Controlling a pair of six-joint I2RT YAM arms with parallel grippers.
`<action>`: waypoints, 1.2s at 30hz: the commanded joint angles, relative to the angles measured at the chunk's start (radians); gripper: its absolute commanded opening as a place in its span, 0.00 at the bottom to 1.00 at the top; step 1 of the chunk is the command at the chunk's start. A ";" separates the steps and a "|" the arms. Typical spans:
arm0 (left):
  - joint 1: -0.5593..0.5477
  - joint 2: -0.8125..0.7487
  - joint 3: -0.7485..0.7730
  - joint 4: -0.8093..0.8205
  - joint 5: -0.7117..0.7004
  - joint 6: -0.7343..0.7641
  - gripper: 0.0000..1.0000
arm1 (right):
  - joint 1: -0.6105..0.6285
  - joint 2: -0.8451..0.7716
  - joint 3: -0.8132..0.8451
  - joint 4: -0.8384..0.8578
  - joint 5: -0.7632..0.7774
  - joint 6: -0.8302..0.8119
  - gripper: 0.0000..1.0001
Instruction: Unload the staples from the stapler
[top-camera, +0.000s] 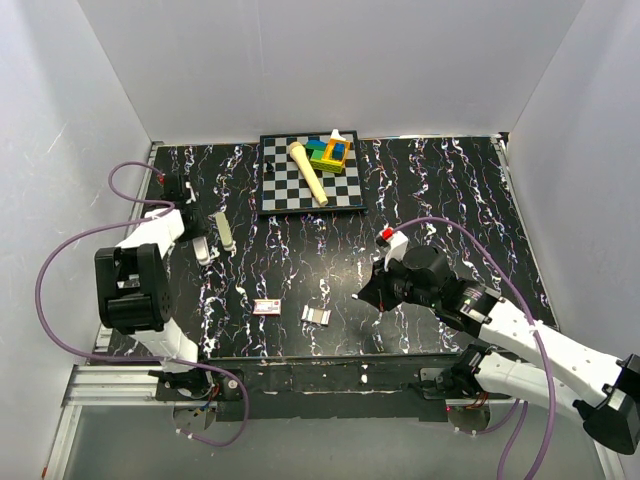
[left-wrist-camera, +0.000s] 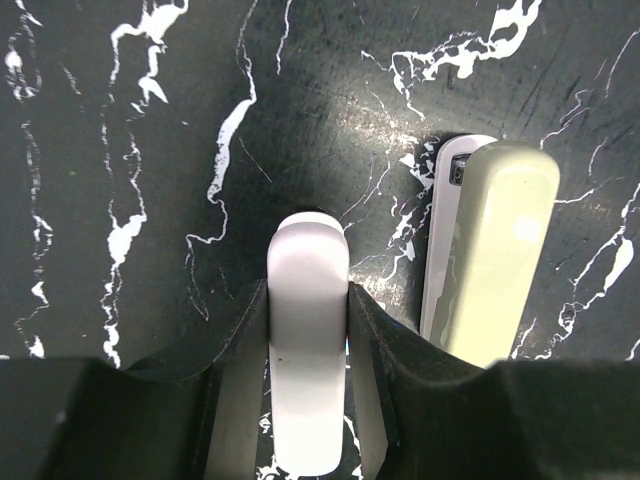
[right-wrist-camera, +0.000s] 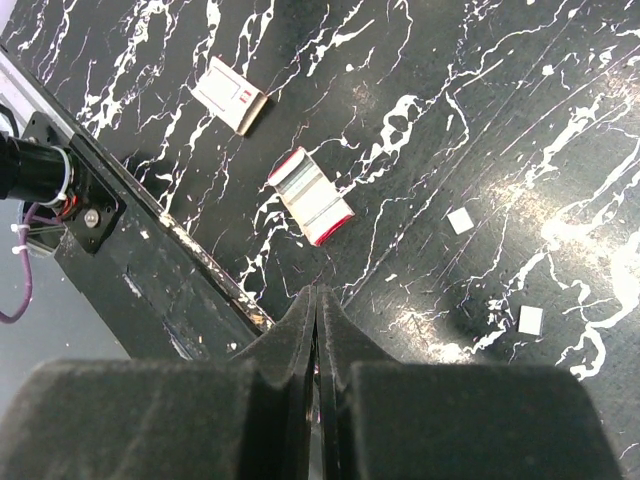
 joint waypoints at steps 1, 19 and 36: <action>0.005 0.025 0.058 0.042 0.033 0.011 0.00 | 0.004 0.005 -0.014 0.060 -0.019 -0.006 0.06; 0.001 0.117 0.061 0.057 0.090 -0.007 0.38 | 0.004 0.023 -0.020 0.066 -0.006 -0.005 0.22; -0.015 -0.069 0.075 -0.017 0.099 0.032 0.52 | 0.004 -0.006 0.019 0.004 -0.012 -0.012 0.32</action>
